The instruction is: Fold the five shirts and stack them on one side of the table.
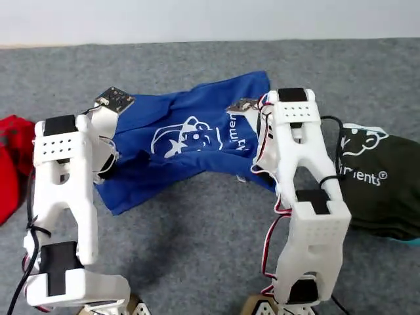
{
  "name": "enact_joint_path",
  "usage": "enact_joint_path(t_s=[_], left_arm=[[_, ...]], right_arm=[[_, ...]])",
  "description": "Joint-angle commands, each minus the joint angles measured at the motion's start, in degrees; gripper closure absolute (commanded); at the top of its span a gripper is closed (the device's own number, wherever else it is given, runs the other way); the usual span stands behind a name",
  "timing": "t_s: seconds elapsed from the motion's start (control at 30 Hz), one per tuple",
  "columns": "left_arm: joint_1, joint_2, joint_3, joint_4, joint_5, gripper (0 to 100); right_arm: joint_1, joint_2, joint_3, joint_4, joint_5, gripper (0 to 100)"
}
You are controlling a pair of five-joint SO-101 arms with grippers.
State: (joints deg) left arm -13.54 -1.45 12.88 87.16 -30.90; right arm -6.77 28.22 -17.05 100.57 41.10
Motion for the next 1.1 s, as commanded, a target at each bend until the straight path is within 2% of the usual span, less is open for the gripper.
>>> enact_joint_path(t_s=[0.0, 0.23, 0.47, 0.73, 0.9, 1.07], left_arm=[[-0.5, -0.4, -1.6, -0.9, -0.1, 100], [-0.3, -0.4, -1.6, -1.0, -0.1, 100], [-0.5, -0.4, -1.6, -0.6, -0.1, 100], [-0.6, -1.1, -1.9, -0.5, -0.1, 100], [-0.3, -1.2, -3.4, 1.0, -0.1, 100], [-0.6, -2.7, -17.1, 8.9, 3.1, 100]], right_arm=[[-1.6, -4.9, 2.6, 2.3, 0.4, 73.0], [-4.4, 0.5, 3.3, -5.9, -1.5, 72.9], [-2.6, 10.2, 3.0, -13.8, -1.6, 73.6], [-2.1, 13.0, -5.3, -8.5, -1.3, 99.4], [-2.1, 12.6, -13.9, -1.4, 0.6, 98.7], [-2.1, 6.3, -25.8, 2.3, 1.7, 98.7]])
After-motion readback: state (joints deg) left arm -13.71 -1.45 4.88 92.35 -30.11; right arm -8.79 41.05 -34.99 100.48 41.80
